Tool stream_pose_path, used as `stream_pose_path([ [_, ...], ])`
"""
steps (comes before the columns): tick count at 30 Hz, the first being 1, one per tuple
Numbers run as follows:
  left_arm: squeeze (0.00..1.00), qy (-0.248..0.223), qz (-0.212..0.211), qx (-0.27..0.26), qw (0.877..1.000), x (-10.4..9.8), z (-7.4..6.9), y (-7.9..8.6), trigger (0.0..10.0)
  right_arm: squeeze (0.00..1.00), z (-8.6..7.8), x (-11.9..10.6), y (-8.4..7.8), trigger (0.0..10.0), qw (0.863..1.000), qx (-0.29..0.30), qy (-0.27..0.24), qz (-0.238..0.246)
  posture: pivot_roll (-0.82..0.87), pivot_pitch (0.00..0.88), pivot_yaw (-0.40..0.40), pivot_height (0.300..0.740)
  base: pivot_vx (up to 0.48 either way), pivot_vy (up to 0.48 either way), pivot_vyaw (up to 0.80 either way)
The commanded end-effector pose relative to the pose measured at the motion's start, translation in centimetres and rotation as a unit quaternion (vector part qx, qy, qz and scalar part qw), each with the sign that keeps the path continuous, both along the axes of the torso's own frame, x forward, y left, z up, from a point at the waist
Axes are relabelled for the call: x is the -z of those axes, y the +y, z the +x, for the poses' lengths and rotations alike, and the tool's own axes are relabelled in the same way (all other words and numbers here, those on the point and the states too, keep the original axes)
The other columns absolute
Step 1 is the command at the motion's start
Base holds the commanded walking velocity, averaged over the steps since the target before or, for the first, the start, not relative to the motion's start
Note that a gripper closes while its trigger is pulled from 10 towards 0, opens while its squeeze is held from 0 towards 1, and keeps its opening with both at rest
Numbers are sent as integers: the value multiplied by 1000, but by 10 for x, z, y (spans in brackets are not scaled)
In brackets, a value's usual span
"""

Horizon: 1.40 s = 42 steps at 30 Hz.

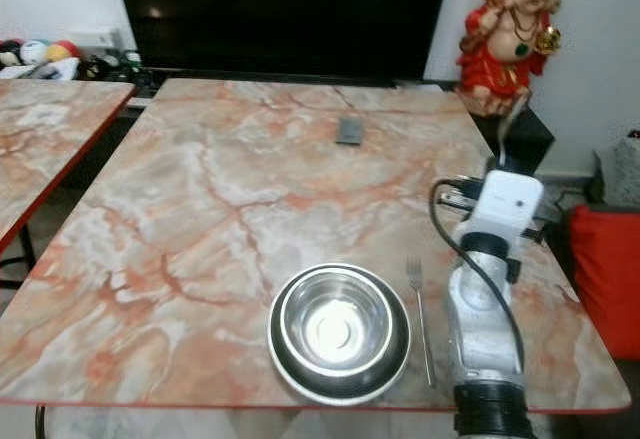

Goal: Setting the table

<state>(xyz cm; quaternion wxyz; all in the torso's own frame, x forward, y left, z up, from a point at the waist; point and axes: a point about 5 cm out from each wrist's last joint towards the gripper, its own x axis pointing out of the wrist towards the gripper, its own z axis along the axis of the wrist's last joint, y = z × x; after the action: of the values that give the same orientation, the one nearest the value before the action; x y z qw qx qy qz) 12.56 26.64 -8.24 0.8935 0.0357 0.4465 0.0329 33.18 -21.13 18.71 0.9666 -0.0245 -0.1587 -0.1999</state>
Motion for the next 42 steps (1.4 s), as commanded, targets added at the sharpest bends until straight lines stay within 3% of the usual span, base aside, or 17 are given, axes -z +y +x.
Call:
stream_pose_path([
  [1, 0, 10, -8, -1, 1000, 3, -5, -5, 10000, 0, -2, -3, -8, 10000, 1000, 14, -5, 1, 8, 74, -15, 740, 247, 0, 0],
  [3, 0, 10, -8, -1, 1000, 3, -5, -5, 10000, 0, -2, -3, -8, 10000, 1000, 14, -5, 1, 8, 74, -15, 740, 247, 0, 0],
  [6, 0, 9, -10, 2, 1000, 3, -4, -6, 10000, 0, -9, 3, -31, 10000, 997, 62, 41, -12, 11, 69, -19, 740, 0, 0, 0],
  [19, 0, 9, -10, 3, 1000, 3, -4, -6, 10000, 0, -13, 12, -26, 10000, 997, 59, 58, -3, 0, 74, -18, 740, 0, 0, 0],
  [27, 0, 9, -11, 4, 1000, 3, -4, -6, 10000, 0, -21, 18, -34, 10000, 988, 77, 129, -21, -6, 76, -19, 740, 0, 0, 0],
  [30, 0, 9, -11, 7, 1000, 3, -3, -6, 10000, 0, -29, 25, -30, 10000, 979, 35, 195, -49, -25, 88, -20, 740, 0, 0, 0],
  [33, 0, 10, -11, 8, 1000, 3, -3, -6, 10000, 0, -38, 28, -27, 10000, 973, 10, 221, -58, -30, 92, -19, 740, 0, 0, 0],
  [42, 0, 12, -11, 13, 1000, 3, -3, -5, 10000, 0, -65, 44, -14, 10000, 955, -50, 292, -32, -48, 105, -19, 740, 0, 0, 0],
])
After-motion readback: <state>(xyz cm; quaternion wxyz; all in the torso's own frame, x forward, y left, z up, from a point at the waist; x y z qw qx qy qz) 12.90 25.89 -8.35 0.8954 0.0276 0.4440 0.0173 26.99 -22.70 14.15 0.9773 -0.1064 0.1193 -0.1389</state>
